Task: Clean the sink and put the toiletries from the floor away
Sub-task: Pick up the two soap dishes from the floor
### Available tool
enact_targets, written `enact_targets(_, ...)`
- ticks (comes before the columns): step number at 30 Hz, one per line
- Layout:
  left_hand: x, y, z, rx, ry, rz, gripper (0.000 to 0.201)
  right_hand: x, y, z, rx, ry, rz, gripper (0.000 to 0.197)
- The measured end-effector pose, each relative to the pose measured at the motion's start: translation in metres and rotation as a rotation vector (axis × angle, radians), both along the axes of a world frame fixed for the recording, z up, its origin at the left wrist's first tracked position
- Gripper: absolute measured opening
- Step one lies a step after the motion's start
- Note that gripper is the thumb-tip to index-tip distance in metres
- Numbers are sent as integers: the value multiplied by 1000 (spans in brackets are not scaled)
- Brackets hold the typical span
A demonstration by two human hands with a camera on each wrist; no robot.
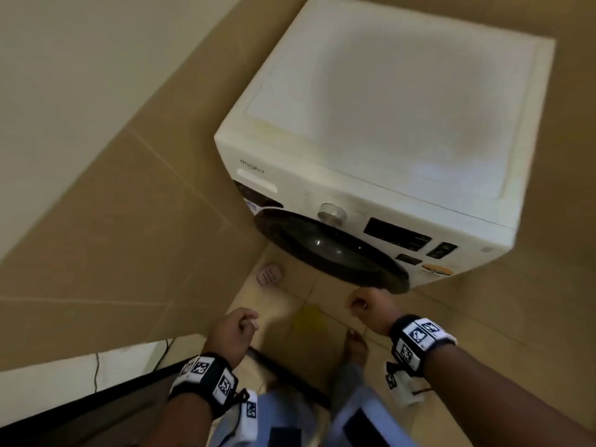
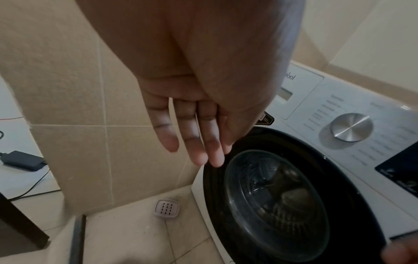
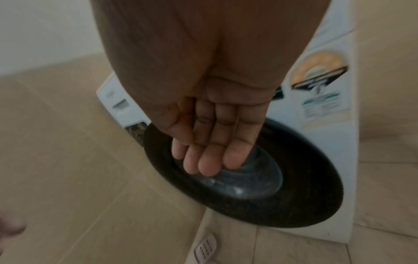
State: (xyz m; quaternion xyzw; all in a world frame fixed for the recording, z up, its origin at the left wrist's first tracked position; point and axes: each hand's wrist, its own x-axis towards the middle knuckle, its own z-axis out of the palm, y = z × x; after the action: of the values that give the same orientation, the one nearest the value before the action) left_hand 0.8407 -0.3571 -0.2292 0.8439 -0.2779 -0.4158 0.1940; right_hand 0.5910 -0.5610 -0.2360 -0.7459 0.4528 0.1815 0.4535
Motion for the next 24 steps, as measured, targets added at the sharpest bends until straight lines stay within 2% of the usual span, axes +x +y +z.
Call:
enact_targets(6,33,-20,-81,3,186,106,29,61,9,-120,189,256,237,31)
enact_targets(8,45,-23,-128,39,245,74,25,75,18,-181,222,347,289,37)
enact_targets(12,73,-22,-254,159,295,-33,17,94,37,-318,261,471,324,39)
enact_targets(14,89,-22,-319,219,289,-33,19,104,45,-387,201,471,375,50)
enact_targets(19,115,-15,-447,248,278,88,18,115,71,-537,-24,419,565,74)
enact_targets(24,105,4,-525,294,309,131,18,116,96,-625,-229,282,812,106)
